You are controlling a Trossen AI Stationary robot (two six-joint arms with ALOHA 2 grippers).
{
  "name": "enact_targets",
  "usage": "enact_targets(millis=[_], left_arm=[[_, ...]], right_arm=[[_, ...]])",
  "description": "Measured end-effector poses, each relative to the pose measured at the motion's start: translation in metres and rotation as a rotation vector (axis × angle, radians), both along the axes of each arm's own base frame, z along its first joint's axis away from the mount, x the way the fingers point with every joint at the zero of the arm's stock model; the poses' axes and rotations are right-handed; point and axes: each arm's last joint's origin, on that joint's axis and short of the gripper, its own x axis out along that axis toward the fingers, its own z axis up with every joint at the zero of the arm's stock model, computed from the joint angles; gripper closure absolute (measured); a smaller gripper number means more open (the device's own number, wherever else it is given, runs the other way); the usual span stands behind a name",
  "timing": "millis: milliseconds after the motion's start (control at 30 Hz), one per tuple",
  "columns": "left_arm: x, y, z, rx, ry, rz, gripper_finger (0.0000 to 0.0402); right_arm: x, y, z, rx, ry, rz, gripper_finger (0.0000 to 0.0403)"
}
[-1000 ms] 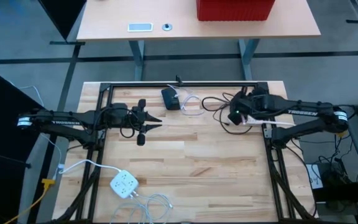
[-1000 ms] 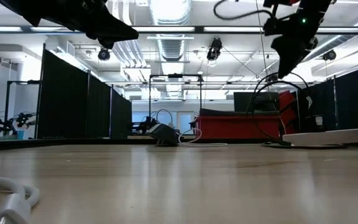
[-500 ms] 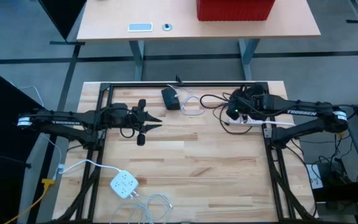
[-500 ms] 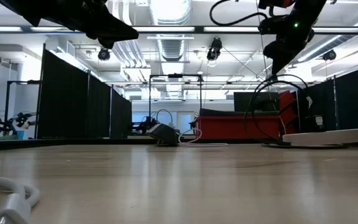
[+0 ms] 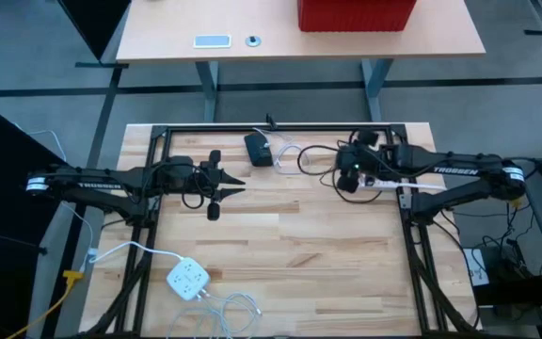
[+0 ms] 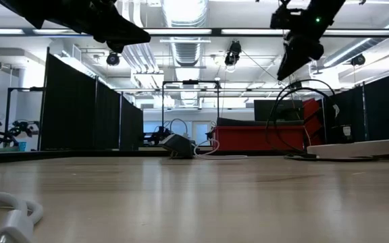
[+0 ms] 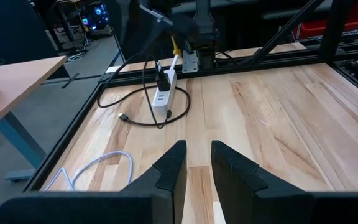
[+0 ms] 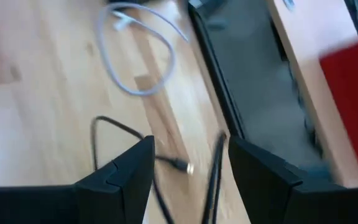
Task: Insert USB
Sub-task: Move the top white outlet extension
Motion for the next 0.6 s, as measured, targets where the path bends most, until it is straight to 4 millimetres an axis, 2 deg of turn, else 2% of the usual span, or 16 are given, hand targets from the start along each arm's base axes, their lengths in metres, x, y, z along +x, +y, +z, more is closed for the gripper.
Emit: enact_targets(millis=[100,233,467,600], left_arm=[[0.000,0.000,0.000,0.000,0.000,0.000,0.0338],[0.000,0.000,0.000,0.000,0.001,0.000,0.0338],[0.000,0.000,0.000,0.004,0.001,-0.001,0.0338],[0.000,0.000,0.000,0.004,0.003,-0.001,0.0338]], right_arm=[[0.006,0.005,-0.001,-0.012,0.038,0.147,0.0213],[0.017,0.016,-0.014,-0.012,0.163,0.329,0.0213],[0.045,0.027,-0.055,-0.183,0.499,0.519,0.0213],[0.063,0.031,-0.078,-0.258,0.635,0.607,0.0213]])
